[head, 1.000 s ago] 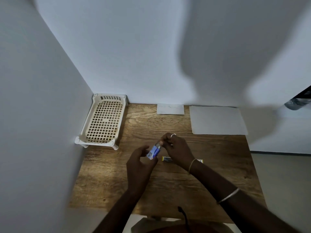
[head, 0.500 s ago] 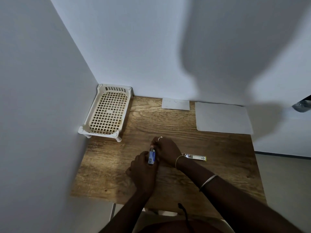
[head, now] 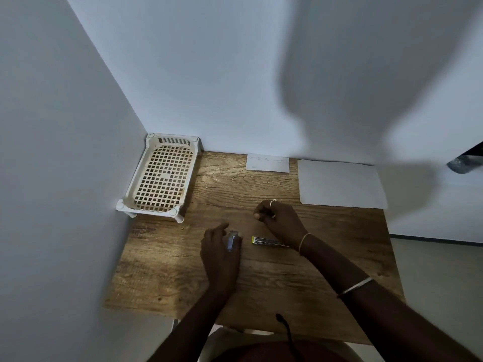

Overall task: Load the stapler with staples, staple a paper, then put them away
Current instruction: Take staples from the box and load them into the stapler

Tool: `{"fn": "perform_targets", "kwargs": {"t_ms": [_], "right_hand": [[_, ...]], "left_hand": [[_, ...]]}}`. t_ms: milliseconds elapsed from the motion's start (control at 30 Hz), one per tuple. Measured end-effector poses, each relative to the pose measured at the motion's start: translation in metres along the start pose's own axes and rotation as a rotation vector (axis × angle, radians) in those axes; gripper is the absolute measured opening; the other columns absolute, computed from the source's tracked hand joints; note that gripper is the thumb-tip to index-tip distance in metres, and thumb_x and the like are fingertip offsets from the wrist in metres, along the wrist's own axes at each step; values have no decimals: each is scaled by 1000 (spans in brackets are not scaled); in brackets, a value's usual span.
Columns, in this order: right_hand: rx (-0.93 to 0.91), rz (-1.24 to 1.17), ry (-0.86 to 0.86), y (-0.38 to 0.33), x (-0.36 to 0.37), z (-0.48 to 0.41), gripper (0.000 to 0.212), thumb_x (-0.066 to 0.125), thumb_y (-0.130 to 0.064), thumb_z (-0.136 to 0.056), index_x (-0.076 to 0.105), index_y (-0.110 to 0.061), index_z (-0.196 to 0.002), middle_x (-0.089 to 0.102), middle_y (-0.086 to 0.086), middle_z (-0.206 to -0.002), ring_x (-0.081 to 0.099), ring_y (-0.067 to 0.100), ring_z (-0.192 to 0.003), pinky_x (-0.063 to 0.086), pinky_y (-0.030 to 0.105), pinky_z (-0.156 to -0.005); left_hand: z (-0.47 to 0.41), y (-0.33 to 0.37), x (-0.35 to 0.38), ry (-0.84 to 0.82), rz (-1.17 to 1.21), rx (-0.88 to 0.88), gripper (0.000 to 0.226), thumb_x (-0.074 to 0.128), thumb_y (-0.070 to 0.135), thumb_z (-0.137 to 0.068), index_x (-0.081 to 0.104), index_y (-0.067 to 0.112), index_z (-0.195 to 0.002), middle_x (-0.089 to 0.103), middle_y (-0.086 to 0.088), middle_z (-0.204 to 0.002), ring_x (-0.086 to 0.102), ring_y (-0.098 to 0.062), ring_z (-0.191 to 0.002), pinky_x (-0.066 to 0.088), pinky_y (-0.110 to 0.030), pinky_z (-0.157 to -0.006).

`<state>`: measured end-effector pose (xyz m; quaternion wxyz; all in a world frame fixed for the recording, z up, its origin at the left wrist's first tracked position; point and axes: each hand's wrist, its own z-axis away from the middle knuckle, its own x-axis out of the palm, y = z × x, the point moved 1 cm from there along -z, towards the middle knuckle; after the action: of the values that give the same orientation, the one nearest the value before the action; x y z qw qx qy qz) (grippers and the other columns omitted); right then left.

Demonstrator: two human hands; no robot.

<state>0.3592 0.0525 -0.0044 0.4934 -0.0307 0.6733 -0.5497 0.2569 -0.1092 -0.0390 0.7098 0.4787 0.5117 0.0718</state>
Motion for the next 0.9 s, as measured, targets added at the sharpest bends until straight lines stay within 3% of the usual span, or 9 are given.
{"fn": "perform_targets", "kwargs": {"t_ms": [100,267,467,633,767,900], "right_hand": [[-40,6,-58,-8,-15,0,4,71,-18,-90,74,-19,-89,73,-4,-86,62,7,-79,48,27,-72],[-90,71,-69,-13,-35,-2,5,72,-23,-89,76,-23,-87,73,-6,-82,60,6,-76,49,31,-70],[-125,20,2,-10,-39,5,7,76,-18,-87,81,-19,-91,76,-5,-85,63,1,-74,51,24,-70],[-125,-31,32,-4,-33,14,13,75,-16,-88,82,-19,-99,76,-10,-87,65,-8,-75,47,9,-71],[-41,-174,10,2,-29,18,15,78,-22,-88,81,-20,-102,77,-8,-87,69,4,-72,50,17,-64],[-3,-166,20,6,-30,18,16,79,-22,-87,82,-20,-102,77,-7,-85,68,4,-73,50,21,-63]], "left_hand": [[-15,25,2,-120,235,58,15,68,23,-99,76,20,-111,75,6,-103,69,-5,-92,58,-35,-85],[-25,50,9,-328,639,-118,18,70,24,-98,80,11,-105,81,-7,-89,78,-22,-90,64,-38,-83],[-24,53,16,-468,973,-420,13,72,16,-95,80,6,-98,81,-12,-94,78,-20,-91,63,-29,-81],[-22,53,18,-547,1104,-576,15,66,12,-98,78,3,-98,79,-12,-90,77,-17,-86,62,-25,-74],[-19,55,20,-559,1136,-593,14,66,13,-99,74,2,-102,79,-10,-91,77,-16,-84,62,-26,-74],[-20,59,21,-552,1120,-606,19,65,13,-99,73,-1,-108,78,-14,-97,77,-21,-88,63,-31,-80]]}}
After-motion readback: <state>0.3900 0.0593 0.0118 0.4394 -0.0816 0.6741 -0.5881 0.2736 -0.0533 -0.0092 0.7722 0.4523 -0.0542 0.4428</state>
